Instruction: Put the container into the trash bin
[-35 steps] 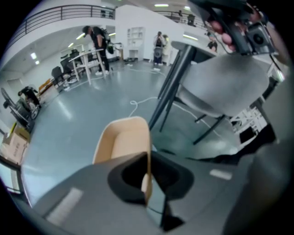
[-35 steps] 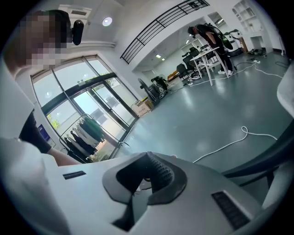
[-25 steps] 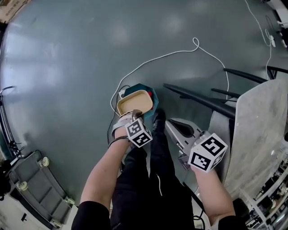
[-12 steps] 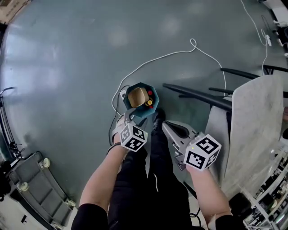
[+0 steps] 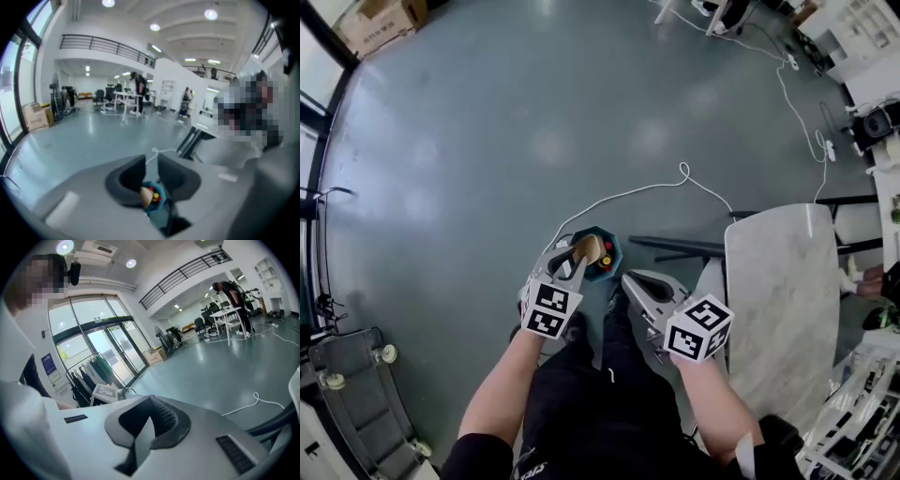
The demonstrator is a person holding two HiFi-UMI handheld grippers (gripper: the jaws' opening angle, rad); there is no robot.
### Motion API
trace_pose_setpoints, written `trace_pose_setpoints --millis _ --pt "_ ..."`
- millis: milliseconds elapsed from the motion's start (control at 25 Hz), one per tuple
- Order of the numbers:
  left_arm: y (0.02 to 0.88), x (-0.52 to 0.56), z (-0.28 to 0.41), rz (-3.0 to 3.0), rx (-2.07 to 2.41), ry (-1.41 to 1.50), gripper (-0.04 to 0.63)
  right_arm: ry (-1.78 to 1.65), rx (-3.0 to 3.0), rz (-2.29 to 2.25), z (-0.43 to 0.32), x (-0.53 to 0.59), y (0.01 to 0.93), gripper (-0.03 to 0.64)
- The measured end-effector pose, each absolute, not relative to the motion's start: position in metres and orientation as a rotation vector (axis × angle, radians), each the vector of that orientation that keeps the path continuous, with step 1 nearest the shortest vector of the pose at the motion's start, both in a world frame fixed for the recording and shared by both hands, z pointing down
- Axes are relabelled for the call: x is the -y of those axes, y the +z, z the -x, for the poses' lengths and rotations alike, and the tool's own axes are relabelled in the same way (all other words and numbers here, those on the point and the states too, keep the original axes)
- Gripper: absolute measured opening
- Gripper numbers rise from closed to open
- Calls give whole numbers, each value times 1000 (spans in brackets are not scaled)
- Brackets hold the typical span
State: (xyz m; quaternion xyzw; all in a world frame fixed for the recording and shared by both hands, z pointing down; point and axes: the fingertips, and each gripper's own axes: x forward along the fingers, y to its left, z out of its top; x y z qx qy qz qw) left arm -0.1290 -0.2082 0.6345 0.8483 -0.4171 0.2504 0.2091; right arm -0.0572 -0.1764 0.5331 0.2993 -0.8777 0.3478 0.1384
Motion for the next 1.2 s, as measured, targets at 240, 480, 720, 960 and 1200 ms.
trace_pose_setpoints --millis 240,480,720,960,1200 --pt "517 209 152 -2406 1292 455 32 834 2605 -993 32 162 448 -6" --pt "454 174 143 -2523 1220 468 9 764 2637 -1134 -3 138 396 -6" --pt "398 154 108 -2583 1209 379 8 725 2658 -1213 -54 115 376 -6" --pt "365 137 49 -2575 1196 345 8 709 2711 -1327 -117 89 350 -6" --pt "333 111 -55 -2635 1157 281 8 705 2710 -1453 -223 43 333 -6"
